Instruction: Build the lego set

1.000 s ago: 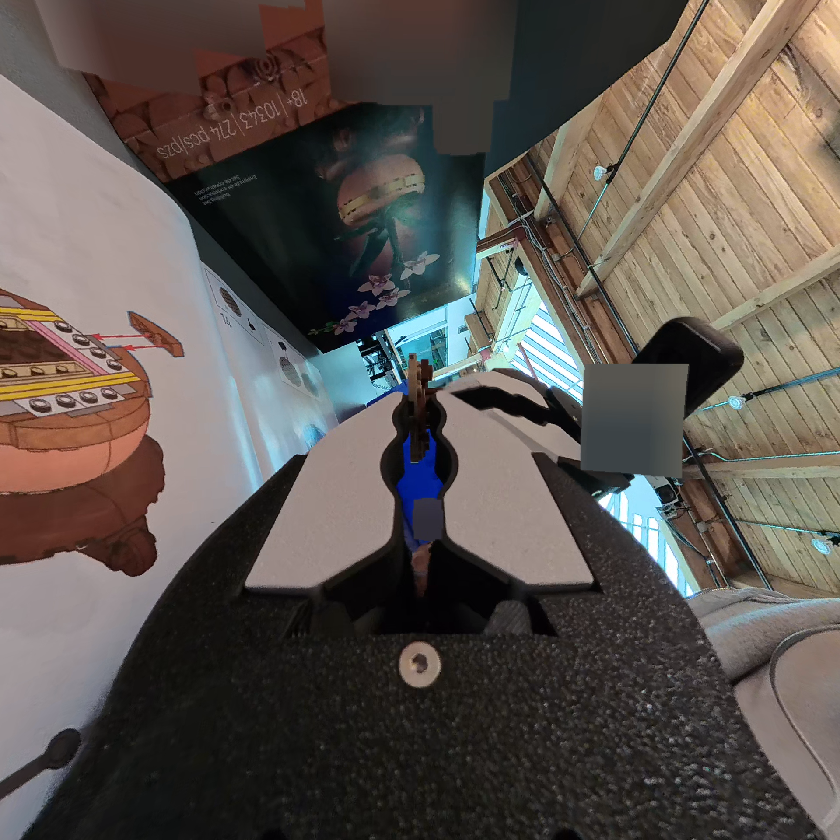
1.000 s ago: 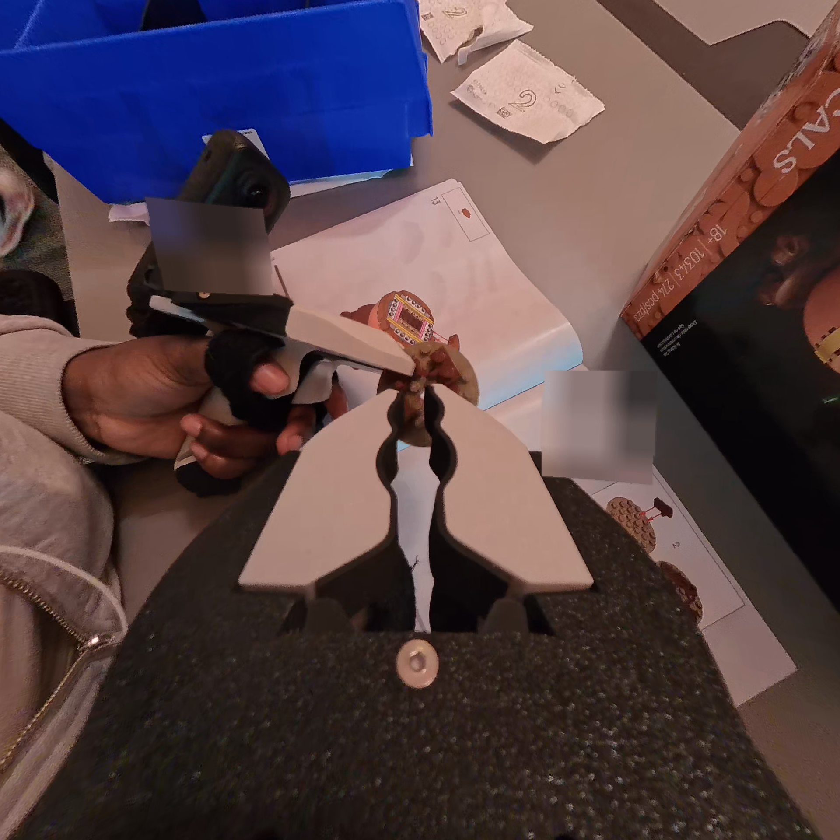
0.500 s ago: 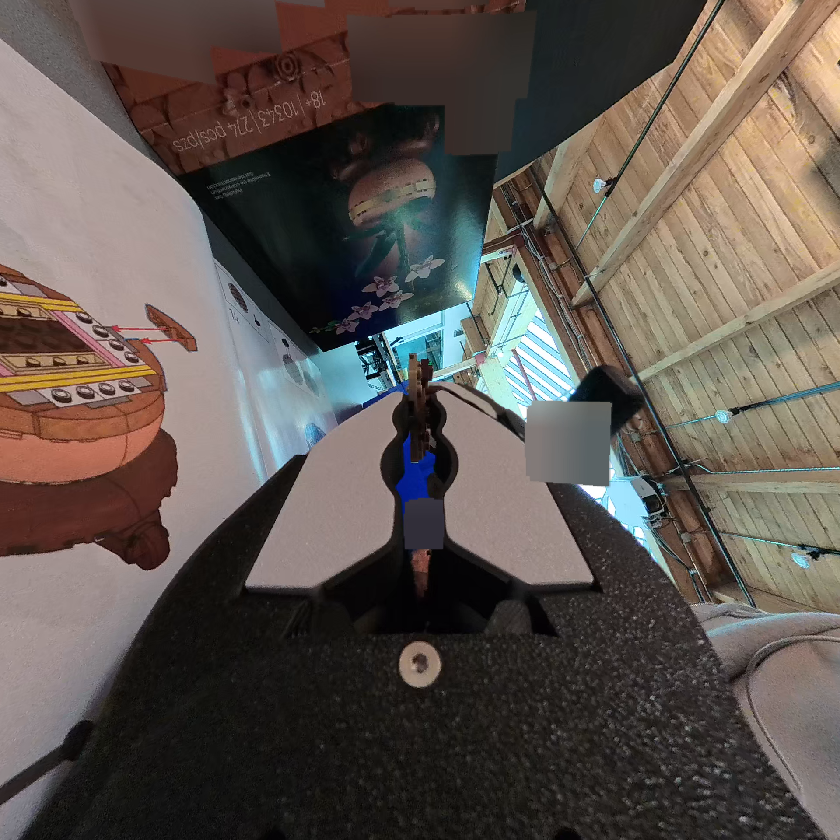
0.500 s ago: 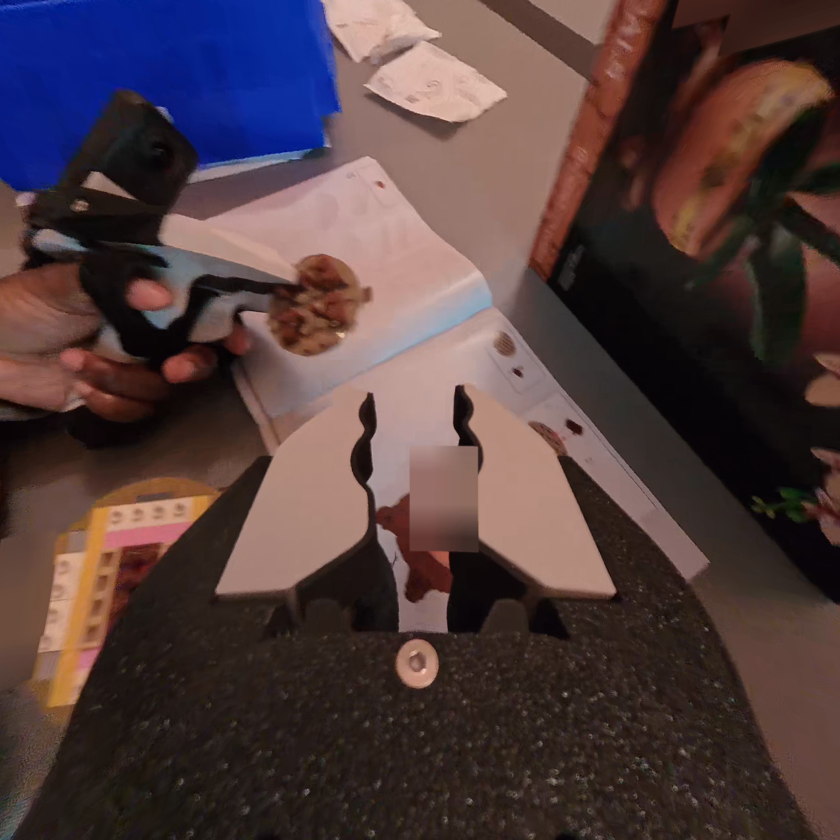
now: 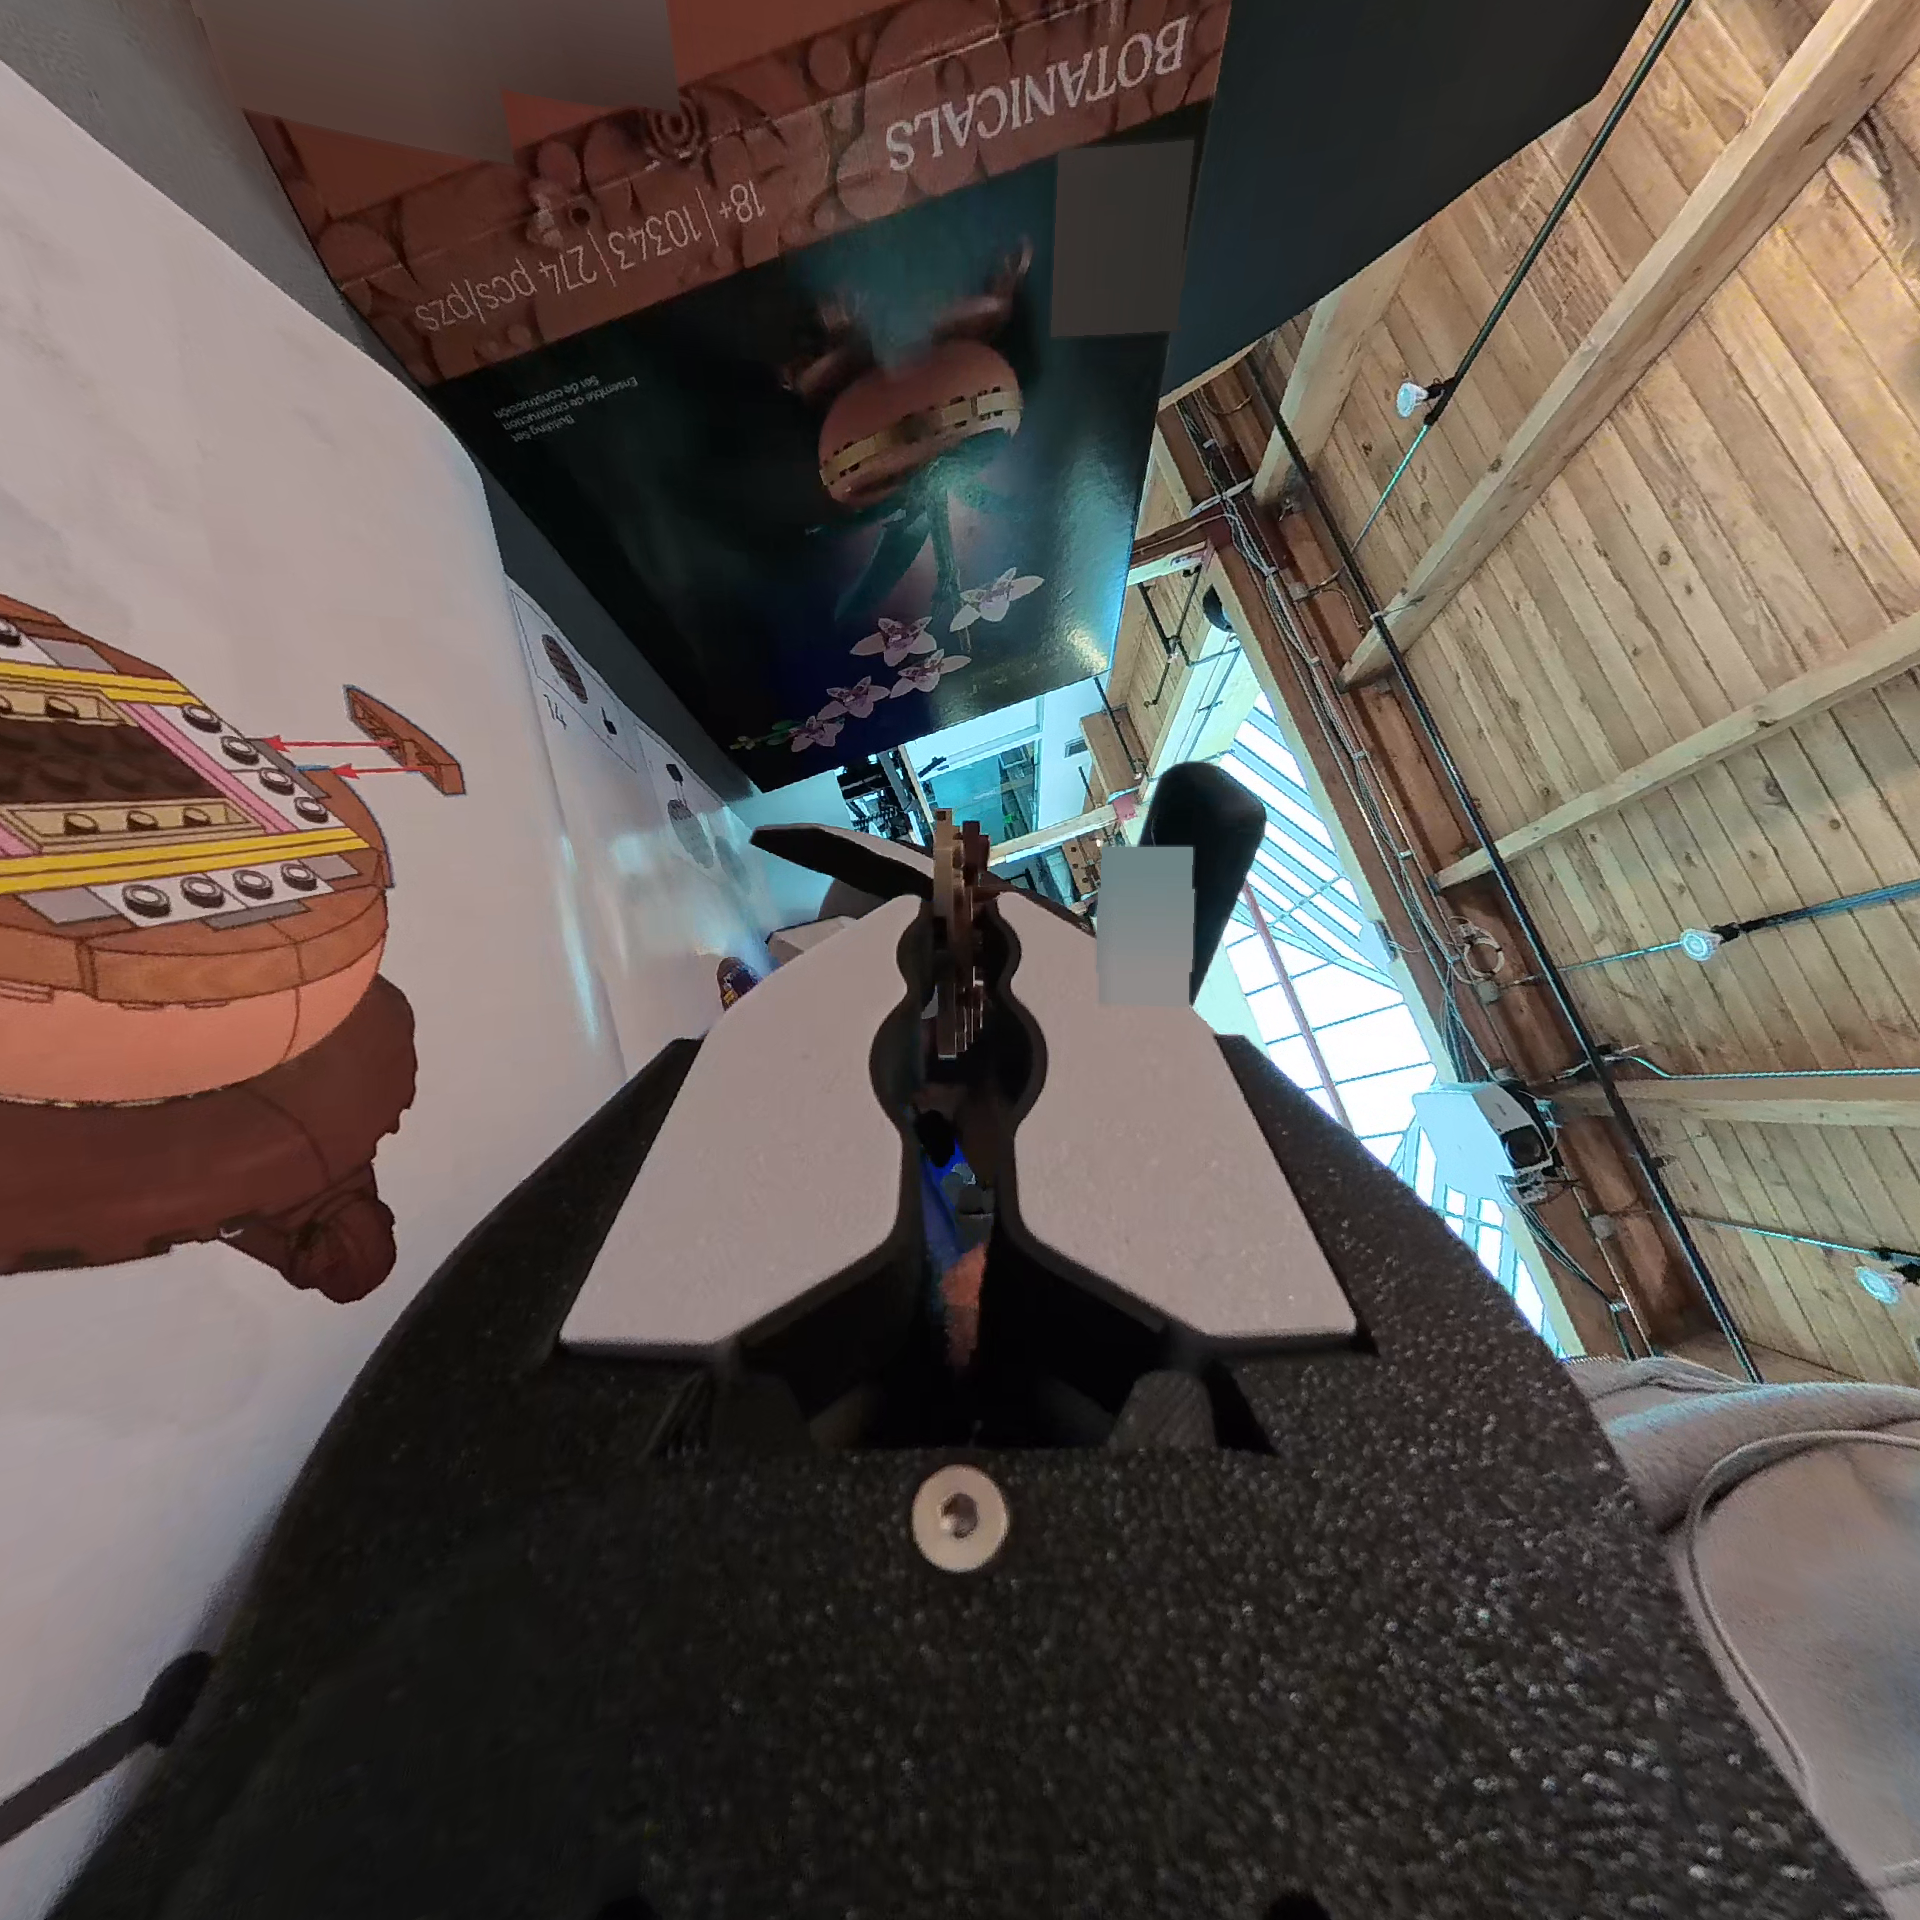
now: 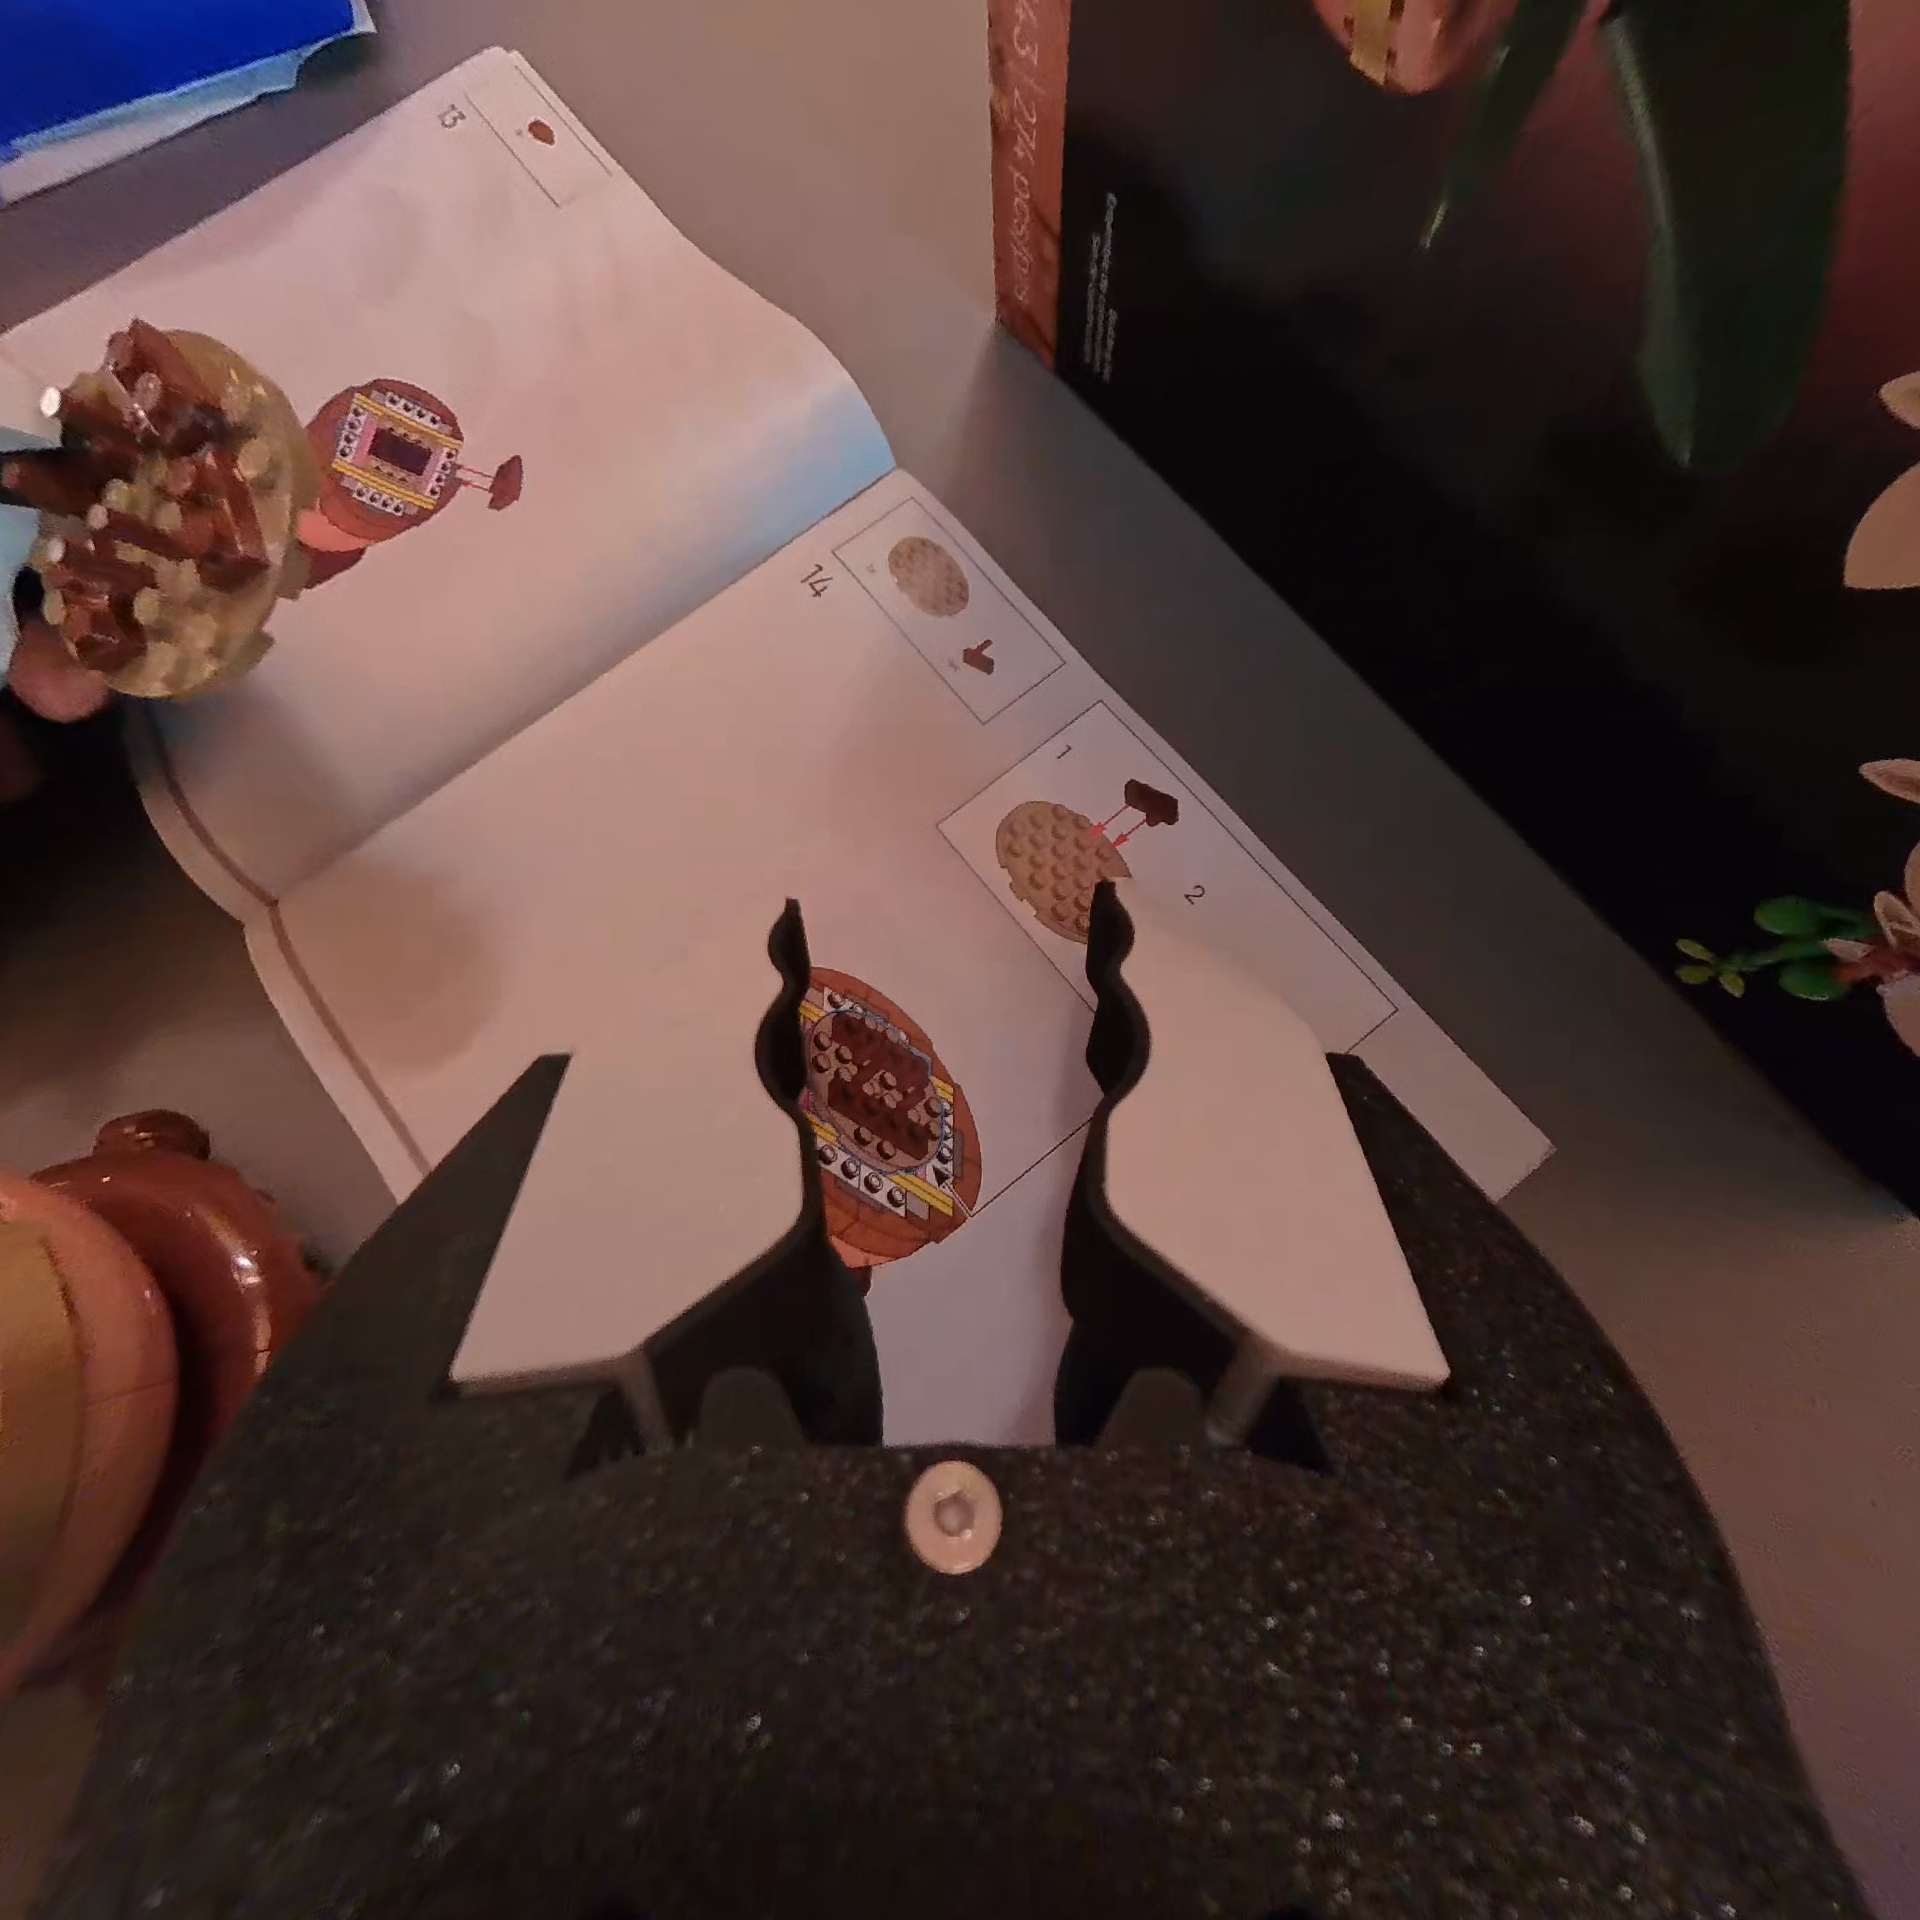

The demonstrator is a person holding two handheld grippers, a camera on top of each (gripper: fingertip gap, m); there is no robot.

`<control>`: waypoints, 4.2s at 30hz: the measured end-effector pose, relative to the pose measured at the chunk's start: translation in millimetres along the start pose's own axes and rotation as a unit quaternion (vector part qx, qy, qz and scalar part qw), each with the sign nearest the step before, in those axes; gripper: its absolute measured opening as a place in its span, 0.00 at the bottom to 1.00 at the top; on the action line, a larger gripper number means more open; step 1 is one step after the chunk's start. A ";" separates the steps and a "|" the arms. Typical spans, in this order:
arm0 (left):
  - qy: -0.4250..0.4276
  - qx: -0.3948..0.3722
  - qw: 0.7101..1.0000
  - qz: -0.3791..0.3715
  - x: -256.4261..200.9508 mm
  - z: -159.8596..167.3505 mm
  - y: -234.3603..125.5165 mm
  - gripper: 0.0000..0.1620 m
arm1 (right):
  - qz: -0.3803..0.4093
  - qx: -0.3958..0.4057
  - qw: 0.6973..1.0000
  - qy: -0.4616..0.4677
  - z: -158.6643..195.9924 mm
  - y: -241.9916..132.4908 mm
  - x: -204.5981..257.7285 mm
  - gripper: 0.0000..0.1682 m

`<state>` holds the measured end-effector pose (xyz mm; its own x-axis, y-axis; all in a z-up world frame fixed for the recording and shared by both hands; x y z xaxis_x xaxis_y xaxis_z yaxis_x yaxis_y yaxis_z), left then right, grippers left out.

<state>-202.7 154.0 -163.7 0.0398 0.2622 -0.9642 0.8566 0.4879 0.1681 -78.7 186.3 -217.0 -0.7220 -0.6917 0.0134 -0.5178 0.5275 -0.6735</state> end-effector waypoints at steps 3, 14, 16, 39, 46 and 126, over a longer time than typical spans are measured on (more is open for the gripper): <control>0.000 0.002 1.000 -0.001 0.3 0.5 0.5 0.04 | 0.000 -0.002 1.000 0.000 -0.2 -0.9 0.2 0.30; -0.003 0.005 1.000 0.002 0.2 0.7 0.4 0.04 | 0.011 -0.022 0.999 -0.049 -15.0 -12.2 10.1 0.16; -0.003 0.004 1.000 0.003 -0.1 0.5 0.3 0.04 | 0.027 -0.019 0.998 -0.055 -13.6 -12.6 7.0 0.12; -0.004 0.004 1.000 0.006 -0.5 0.4 -0.1 0.05 | -0.014 -0.120 0.991 -0.065 -51.7 -9.6 19.2 0.11; -0.002 0.007 1.000 0.005 -0.4 1.4 0.6 0.05 | -0.080 -0.166 0.968 -0.173 -80.5 -23.2 79.9 0.08; -0.009 0.038 0.999 -0.006 2.6 8.7 4.0 0.04 | -0.091 -0.034 0.952 -0.291 -71.8 -10.8 99.0 0.03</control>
<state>-194.6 149.4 -167.3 0.0384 0.2419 -0.9695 0.8932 0.4266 0.1419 -177.5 147.5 -155.3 -0.2506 -0.9206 -0.2994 -0.6527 0.3891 -0.6501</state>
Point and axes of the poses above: each gripper's, where its closed fingertips meet, y out along the fingers, z out of its underside, x = y × z across the jaws, the point moved 1 cm from there along -y, back along the fingers, and after that the axes turned 5 degrees about -y, right-handed, at the moved point
